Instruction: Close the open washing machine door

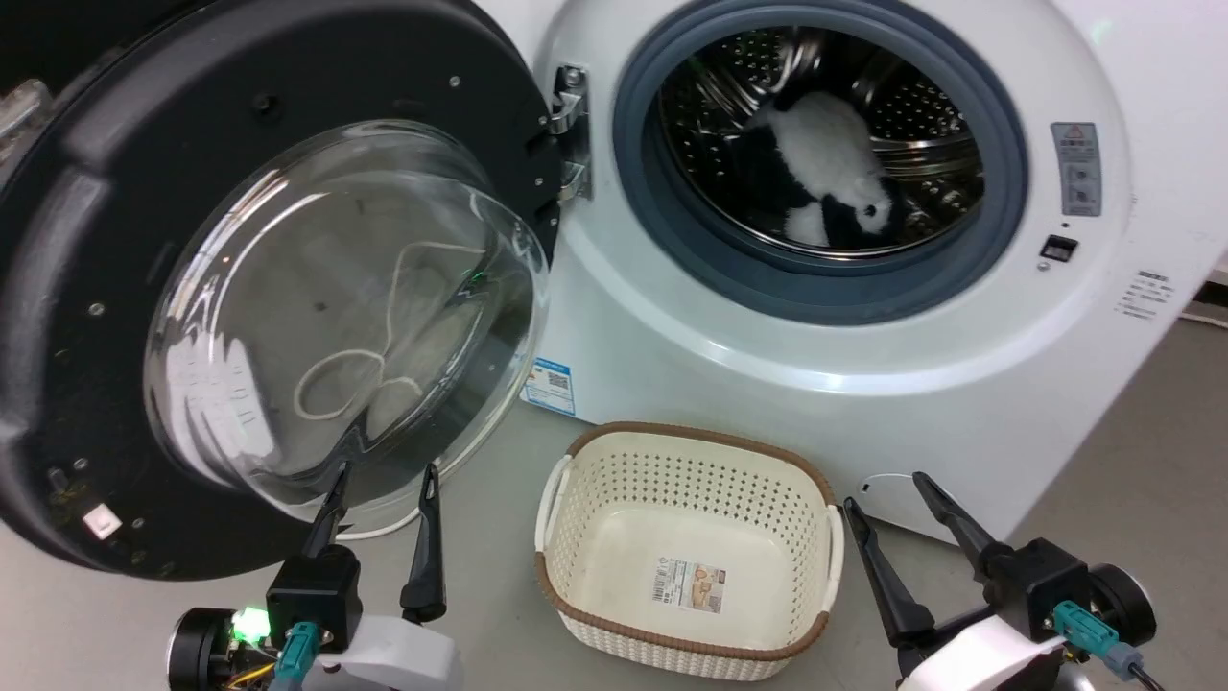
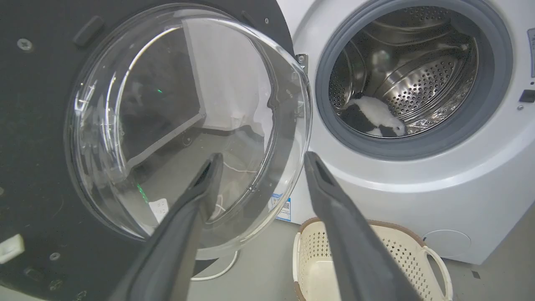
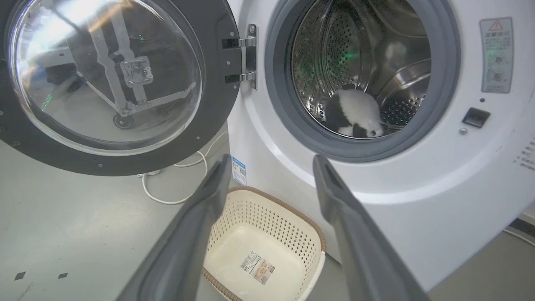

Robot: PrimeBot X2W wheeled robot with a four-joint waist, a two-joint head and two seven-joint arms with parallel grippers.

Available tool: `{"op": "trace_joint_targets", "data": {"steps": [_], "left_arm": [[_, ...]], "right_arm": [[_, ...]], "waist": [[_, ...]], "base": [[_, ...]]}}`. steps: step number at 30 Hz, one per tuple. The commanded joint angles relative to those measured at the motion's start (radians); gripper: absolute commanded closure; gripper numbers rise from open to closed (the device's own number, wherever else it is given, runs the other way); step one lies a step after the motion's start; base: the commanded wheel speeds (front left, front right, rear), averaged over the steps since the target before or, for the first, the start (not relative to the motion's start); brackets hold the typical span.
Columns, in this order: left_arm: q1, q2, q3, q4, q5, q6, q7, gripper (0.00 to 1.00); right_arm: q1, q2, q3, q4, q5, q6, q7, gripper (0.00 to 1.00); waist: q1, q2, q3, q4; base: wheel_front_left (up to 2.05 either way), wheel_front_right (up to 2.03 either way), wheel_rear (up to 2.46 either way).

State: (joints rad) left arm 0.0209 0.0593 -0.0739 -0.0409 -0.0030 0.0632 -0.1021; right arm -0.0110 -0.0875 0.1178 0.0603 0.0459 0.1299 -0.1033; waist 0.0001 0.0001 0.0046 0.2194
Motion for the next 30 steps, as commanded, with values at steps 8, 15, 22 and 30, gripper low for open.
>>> {"op": "trace_joint_targets", "data": {"steps": [8,15,22,30], "left_arm": [[0.019,0.01,-0.011,-0.012,-0.001,0.021,-0.025,0.0],[0.026,0.014,-0.019,-0.017,-0.004,0.031,-0.039,0.0],[0.032,0.014,-0.024,-0.019,-0.014,0.041,-0.058,0.0],[0.041,0.012,-0.022,-0.018,-0.019,0.05,-0.075,0.0]], "right_arm": [[-0.023,-0.01,0.021,0.016,0.017,0.0,-0.024,0.0],[-0.022,-0.013,0.038,0.026,0.025,0.0,-0.038,0.0],[-0.019,-0.019,0.055,0.038,0.035,0.0,-0.057,0.0],[-0.012,-0.023,0.066,0.05,0.041,0.001,-0.074,0.0]], "waist": [[0.0,-0.0001,0.001,0.037],[0.0,-0.0001,-0.001,0.065],[0.0,-0.0001,-0.001,0.103],[0.0,-0.0001,-0.003,0.135]], "base": [[-0.01,-0.01,-0.01],[0.0,0.0,0.0],[0.0,0.0,0.0],[0.0,0.0,0.0]]}}
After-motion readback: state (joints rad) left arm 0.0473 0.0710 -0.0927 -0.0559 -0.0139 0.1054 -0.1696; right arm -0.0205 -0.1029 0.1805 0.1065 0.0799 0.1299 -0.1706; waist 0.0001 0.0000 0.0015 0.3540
